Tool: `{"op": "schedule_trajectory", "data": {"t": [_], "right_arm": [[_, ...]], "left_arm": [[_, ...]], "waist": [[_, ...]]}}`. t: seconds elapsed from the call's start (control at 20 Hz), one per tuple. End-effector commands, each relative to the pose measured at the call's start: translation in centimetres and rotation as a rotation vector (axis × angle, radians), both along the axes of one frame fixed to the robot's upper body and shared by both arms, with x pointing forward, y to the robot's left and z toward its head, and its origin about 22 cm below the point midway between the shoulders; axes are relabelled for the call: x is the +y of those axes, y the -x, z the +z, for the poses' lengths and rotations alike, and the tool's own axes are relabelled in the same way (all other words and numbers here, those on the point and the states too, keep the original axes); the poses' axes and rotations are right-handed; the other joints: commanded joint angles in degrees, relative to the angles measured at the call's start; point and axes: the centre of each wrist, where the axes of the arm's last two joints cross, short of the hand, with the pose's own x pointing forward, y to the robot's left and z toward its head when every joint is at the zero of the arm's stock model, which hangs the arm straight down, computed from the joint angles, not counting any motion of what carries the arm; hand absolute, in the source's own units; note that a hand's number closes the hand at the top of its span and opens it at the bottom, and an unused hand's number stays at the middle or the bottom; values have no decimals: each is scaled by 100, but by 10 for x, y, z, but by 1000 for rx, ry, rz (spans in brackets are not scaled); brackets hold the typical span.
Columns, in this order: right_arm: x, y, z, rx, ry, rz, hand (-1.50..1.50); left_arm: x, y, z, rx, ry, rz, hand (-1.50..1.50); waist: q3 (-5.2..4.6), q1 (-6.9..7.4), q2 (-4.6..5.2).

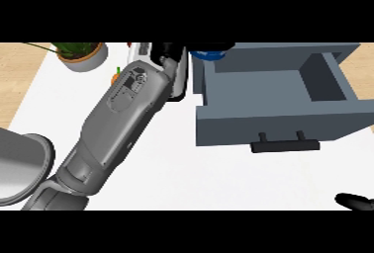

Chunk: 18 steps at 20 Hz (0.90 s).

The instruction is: Pick up the can, place it into the drawer and close the drawer

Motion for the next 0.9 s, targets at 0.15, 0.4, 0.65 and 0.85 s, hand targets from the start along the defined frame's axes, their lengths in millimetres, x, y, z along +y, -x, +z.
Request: {"op": "schedule_trajectory", "data": {"t": [0.15,0.4,0.65,0.85], "right_arm": [[-4,-15,16,-20,-7,-11,-150],[-5,-10,13,-15,-9,5,-150],[-5,-13,19,-21,13,18,-150],[14,-16,12,-6,8,41,-150]], "left_arm": [[-53,-1,52,-34,-46,-44,150],[-69,-3,64,-10,-76,-30,150],[-71,-12,63,-24,-115,9,150],[-69,-18,62,-37,-107,77,150]], "waist": [[4,-4,19],[9,-106,23],[15,-247,71],[14,-271,98]]}}
